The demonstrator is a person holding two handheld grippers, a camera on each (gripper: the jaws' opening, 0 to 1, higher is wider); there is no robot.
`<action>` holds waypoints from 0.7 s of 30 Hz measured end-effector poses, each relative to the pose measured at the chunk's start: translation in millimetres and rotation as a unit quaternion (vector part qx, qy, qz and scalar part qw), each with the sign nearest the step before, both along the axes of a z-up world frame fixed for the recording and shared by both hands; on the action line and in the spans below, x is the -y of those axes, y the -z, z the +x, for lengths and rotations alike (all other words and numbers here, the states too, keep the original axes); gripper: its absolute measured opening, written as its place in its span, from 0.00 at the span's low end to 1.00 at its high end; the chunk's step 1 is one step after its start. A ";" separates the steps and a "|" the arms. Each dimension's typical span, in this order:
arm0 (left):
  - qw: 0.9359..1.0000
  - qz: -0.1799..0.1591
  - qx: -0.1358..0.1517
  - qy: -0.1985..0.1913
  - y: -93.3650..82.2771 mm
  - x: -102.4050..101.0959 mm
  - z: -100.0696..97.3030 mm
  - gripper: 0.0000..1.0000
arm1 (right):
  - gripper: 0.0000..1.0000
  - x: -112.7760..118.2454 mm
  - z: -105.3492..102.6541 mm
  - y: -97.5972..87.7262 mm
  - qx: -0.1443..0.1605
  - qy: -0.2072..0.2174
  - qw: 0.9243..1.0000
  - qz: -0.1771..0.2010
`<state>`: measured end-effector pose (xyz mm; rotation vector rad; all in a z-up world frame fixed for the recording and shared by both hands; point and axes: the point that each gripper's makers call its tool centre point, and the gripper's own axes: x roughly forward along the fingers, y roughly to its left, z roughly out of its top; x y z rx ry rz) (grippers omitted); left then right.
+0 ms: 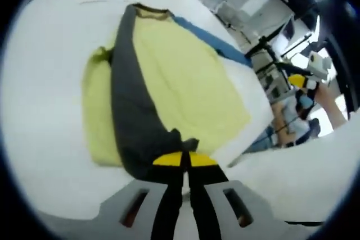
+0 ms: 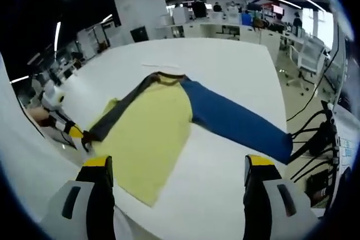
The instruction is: Fold the garment on the visible template until the final outline fits inside the template.
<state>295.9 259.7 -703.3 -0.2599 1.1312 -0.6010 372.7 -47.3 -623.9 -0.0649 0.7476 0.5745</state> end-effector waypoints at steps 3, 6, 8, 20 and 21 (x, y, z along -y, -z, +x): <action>1.000 -0.002 0.015 -0.010 -9.2 -10.8 7.3 0.00 | 0.97 -5.8 2.7 -0.7 0.003 -0.004 1.000 0.000; 0.999 -0.004 0.024 -0.030 -16.0 -26.6 17.0 0.00 | 0.97 -10.9 5.1 -2.1 0.005 -0.005 1.000 0.000; 0.999 -0.003 0.028 -0.034 -18.6 -34.2 20.8 0.00 | 0.97 -15.2 5.9 -3.3 0.008 -0.006 1.000 0.002; 0.996 0.008 0.039 -0.078 -25.9 -89.2 38.0 0.00 | 0.97 -25.2 3.8 -1.1 0.005 -0.011 1.000 0.003; 0.996 0.008 0.040 -0.082 -26.2 -92.7 39.0 0.00 | 0.97 -25.2 3.9 -1.7 0.006 -0.009 1.000 0.004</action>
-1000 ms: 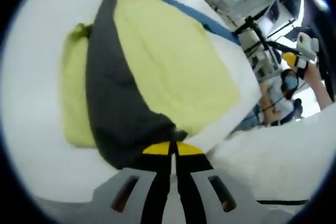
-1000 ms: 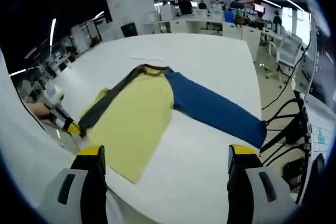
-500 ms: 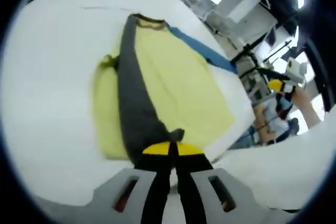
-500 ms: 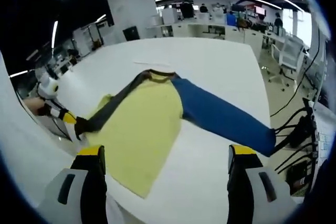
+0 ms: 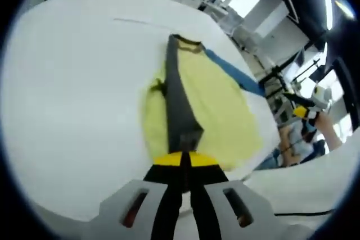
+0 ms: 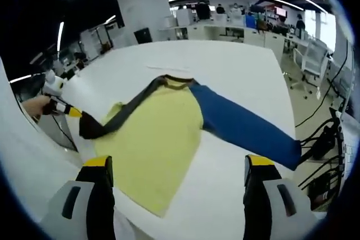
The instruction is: Fold the garment on the visible template until the final outline fits inside the template.
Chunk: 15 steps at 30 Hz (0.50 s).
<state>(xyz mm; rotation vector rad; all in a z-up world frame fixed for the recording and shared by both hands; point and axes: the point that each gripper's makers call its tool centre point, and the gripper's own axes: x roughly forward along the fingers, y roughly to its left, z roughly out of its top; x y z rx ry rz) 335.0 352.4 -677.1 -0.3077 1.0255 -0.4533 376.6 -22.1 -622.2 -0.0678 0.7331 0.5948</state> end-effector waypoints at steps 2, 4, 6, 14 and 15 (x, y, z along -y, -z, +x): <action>1.000 0.003 0.002 -0.011 0.3 -10.3 3.1 0.00 | 0.97 0.9 -0.5 -0.5 0.001 0.005 1.000 0.002; 1.000 0.005 0.004 -0.020 -1.2 -16.0 4.9 0.00 | 0.97 1.7 -2.0 -0.5 0.001 0.007 1.000 0.002; 1.000 0.007 0.008 -0.029 -3.2 -23.1 7.6 0.00 | 0.97 2.5 -3.0 -0.3 0.000 0.009 1.000 0.001; 0.998 0.015 0.019 -0.052 -11.2 -40.9 17.0 0.00 | 0.97 4.3 -4.5 -1.4 0.001 0.017 1.000 0.002; 0.998 0.020 0.023 -0.056 -12.6 -45.2 18.9 0.00 | 0.97 4.2 -4.2 -1.8 0.001 0.019 1.000 0.003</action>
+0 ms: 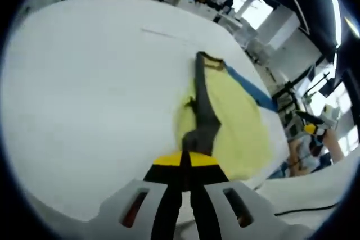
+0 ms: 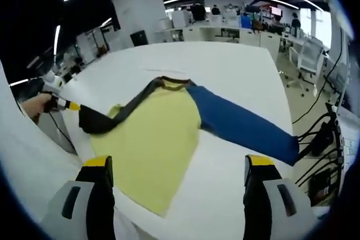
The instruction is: Fold the garment on the visible template until the final outline fits inside the template.
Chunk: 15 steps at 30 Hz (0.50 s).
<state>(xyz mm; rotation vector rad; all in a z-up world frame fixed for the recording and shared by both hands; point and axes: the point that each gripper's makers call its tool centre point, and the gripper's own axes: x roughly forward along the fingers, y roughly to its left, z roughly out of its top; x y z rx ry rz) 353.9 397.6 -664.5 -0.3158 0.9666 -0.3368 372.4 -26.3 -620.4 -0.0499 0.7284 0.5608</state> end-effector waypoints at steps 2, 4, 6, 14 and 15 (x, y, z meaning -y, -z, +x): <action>1.000 0.007 0.004 -0.006 -2.8 -7.1 3.0 0.00 | 0.97 -0.5 0.6 -0.5 0.001 0.001 1.000 -0.002; 1.000 0.005 0.008 -0.014 -5.3 -12.3 6.0 0.00 | 0.97 -0.6 0.9 -0.6 0.001 0.002 1.000 -0.001; 1.000 0.007 0.012 -0.022 -7.3 -19.3 9.3 0.00 | 0.97 -0.9 0.9 -0.5 0.001 0.004 1.000 -0.002; 0.998 0.007 0.025 -0.059 -12.5 -47.3 21.5 0.00 | 0.97 -2.2 0.4 -1.4 0.001 0.011 1.000 -0.004; 0.998 0.006 0.027 -0.063 -12.6 -50.3 22.7 0.00 | 0.97 -2.4 0.5 -1.5 0.001 0.012 1.000 -0.004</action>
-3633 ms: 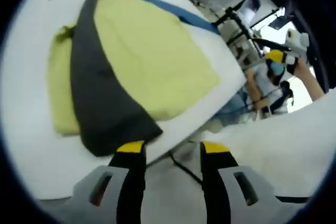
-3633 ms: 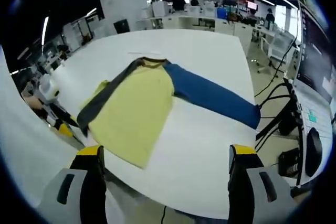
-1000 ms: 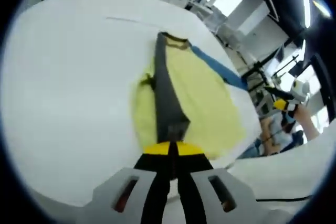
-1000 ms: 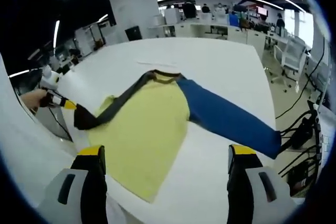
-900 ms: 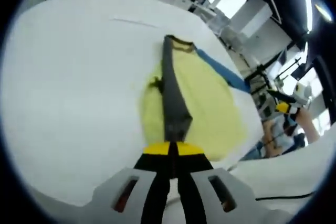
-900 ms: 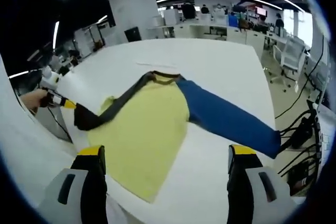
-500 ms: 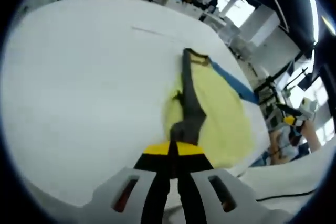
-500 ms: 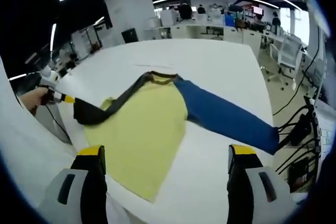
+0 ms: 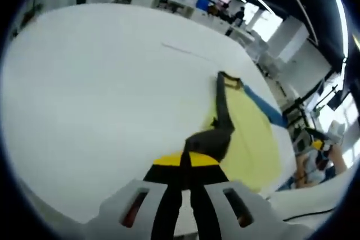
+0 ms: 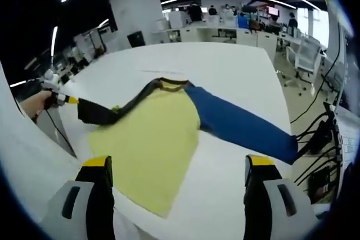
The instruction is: Fold the garment on the visible template until the final outline fits inside the template.
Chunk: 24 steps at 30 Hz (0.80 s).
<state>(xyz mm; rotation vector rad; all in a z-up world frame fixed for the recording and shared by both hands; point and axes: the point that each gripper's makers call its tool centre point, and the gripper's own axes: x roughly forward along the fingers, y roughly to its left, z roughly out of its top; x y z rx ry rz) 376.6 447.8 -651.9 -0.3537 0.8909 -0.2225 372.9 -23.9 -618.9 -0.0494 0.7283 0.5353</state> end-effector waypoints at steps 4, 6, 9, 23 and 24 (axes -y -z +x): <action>0.999 -0.005 0.010 -0.033 -0.9 -18.7 7.5 0.00 | 0.97 -2.1 -0.1 -0.9 0.000 0.003 1.000 0.000; 0.999 -0.011 0.015 -0.050 -1.9 -28.3 11.7 0.00 | 0.97 -2.5 -0.4 -1.0 -0.001 0.004 1.000 -0.001; 0.997 -0.013 0.022 -0.070 -2.9 -41.7 17.2 0.00 | 0.97 -2.8 -0.9 -1.3 -0.001 0.007 1.000 -0.001; 0.982 -0.052 0.031 -0.180 18.7 -103.9 55.1 0.00 | 0.97 -7.0 -7.4 0.5 -0.004 0.026 1.000 0.001; 0.980 -0.053 0.031 -0.187 23.4 -112.5 58.3 0.00 | 0.97 -6.9 -8.1 0.6 -0.004 0.028 1.000 0.001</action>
